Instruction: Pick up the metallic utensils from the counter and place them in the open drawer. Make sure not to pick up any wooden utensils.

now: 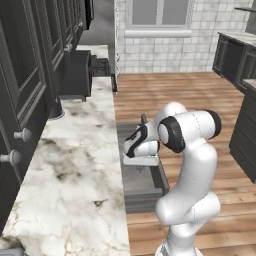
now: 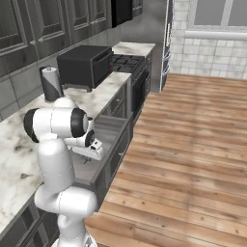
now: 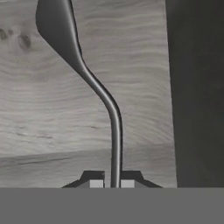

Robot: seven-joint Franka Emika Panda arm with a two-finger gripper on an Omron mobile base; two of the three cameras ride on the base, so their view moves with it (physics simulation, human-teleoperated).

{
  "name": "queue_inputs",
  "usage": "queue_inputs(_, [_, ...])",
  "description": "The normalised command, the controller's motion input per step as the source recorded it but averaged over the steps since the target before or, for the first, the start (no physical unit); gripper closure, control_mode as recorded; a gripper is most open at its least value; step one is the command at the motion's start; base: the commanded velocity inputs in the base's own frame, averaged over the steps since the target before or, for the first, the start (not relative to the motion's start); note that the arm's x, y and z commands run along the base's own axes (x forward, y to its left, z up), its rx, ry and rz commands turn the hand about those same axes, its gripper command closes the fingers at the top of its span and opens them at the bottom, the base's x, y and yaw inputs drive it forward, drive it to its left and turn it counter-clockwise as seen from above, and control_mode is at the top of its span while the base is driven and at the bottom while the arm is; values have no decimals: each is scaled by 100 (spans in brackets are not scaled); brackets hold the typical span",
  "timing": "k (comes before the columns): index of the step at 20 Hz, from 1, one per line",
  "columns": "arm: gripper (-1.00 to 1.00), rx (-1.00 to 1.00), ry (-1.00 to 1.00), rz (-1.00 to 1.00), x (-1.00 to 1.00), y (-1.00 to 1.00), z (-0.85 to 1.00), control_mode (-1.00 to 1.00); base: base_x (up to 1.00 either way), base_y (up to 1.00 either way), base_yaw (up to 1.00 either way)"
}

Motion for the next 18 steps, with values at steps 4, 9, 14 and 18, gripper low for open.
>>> queue_inputs(4, [100,0,0,0,30,0,-44,-100,0,0,0])
queue_inputs(9, [100,0,0,0,22,0,-38,-100,0,0,0])
queue_inputs(14, [100,0,0,0,17,0,-30,-100,0,0,0])
queue_inputs(18, [100,0,0,0,6,0,-13,-100,0,0,0])
